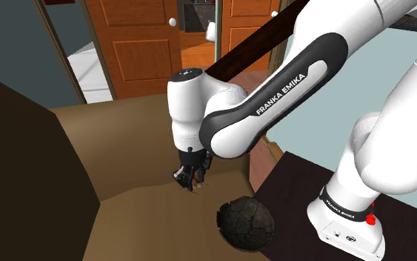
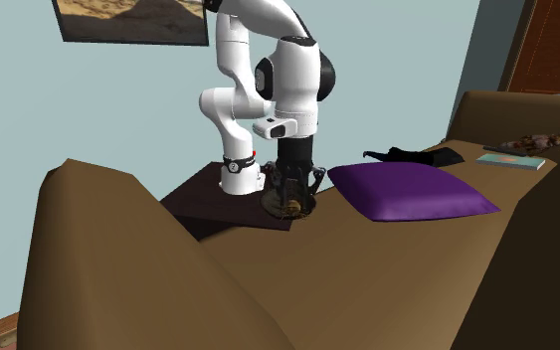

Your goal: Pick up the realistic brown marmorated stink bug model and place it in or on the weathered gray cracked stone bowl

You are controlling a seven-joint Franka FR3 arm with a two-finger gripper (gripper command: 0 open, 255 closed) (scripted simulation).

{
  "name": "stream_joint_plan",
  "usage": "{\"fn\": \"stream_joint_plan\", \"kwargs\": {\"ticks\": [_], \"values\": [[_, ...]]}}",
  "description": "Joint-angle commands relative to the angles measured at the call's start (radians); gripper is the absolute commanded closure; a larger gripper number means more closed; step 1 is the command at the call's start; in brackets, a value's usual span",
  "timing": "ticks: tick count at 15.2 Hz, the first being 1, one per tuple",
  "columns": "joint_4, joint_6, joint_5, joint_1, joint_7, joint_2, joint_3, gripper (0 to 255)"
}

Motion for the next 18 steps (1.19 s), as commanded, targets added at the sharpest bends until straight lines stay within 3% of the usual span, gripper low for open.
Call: {"fn": "stream_joint_plan", "kwargs": {"ticks": [1,7,13,18], "values": [[-0.071,-0.002,0.052,0.019,-0.017,-0.08,0.005,255],[-0.281,-0.026,0.201,0.126,-0.041,-0.323,0.007,255],[-0.469,-0.124,0.33,0.289,-0.005,-0.604,0.013,255],[-0.501,-0.019,0.349,0.289,-0.006,-0.529,0.039,255]]}}
